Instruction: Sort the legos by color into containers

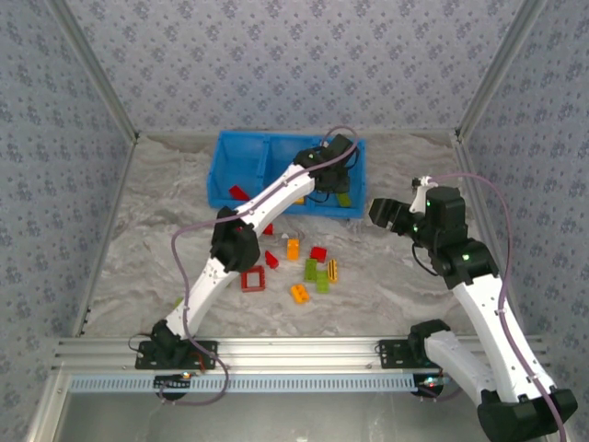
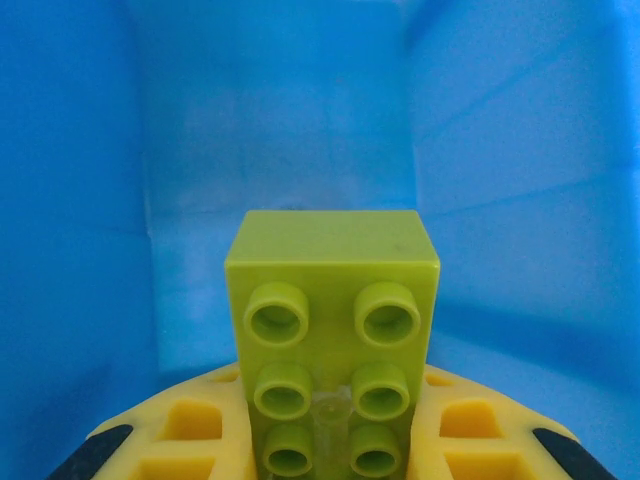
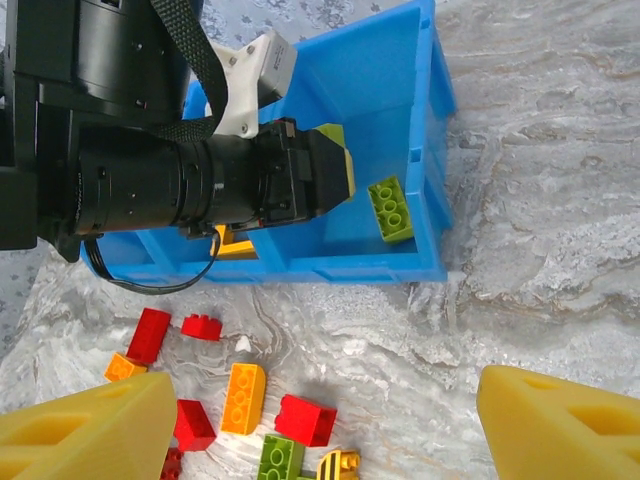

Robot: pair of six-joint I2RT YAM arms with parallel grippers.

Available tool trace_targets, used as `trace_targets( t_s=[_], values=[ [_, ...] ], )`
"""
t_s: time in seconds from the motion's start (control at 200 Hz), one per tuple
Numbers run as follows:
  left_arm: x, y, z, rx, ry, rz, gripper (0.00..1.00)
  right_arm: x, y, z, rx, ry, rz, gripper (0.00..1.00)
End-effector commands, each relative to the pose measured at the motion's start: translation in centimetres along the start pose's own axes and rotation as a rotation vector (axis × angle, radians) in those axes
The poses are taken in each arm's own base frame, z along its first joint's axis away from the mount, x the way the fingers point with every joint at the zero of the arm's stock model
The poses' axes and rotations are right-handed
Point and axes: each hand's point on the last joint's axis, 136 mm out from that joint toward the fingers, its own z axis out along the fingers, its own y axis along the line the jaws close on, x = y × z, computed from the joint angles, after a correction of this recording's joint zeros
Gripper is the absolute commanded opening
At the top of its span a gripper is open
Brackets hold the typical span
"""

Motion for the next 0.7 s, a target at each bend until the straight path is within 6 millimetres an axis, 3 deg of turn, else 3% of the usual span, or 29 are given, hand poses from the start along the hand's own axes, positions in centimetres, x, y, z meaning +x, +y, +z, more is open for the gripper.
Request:
trace_targets(
  t_s=[0.0, 0.195, 0.325, 0.475, 0.625, 0.695],
  values=[
    [1.1, 0.5, 0.4, -0.055, 0.018, 0.019, 0.14, 0.9, -1.0, -0.1, 0.038, 0.025, 0.03, 0.82],
    [3.2, 0.9, 2.1, -0.078, 0.073, 0.025, 0.14, 1.1, -1.1, 0.1, 0.039, 0.034, 0.028, 0.84],
    [4.2, 1.3, 2.9, -0.103, 0.098, 0.024, 0.15, 2.9, -1.3, 1.0, 0.03, 0.114, 0.031, 0.83],
    [5.0, 1.8, 3.2, -0.12, 0.127, 0.008, 0.19, 5.7, -1.8, 1.9, 0.027, 0.2, 0.028, 0.8],
    [5.3, 2.0, 3.1, -0.127, 0.136, 0.011, 0.2, 6.2, -1.6, 1.8, 0.03, 0.21, 0.011, 0.79],
    [5.2, 1.7, 3.0, -0.112, 0.138, 0.012, 0.26, 6.3, -1.6, 1.9, 0.031, 0.216, 0.001, 0.8]
  ],
)
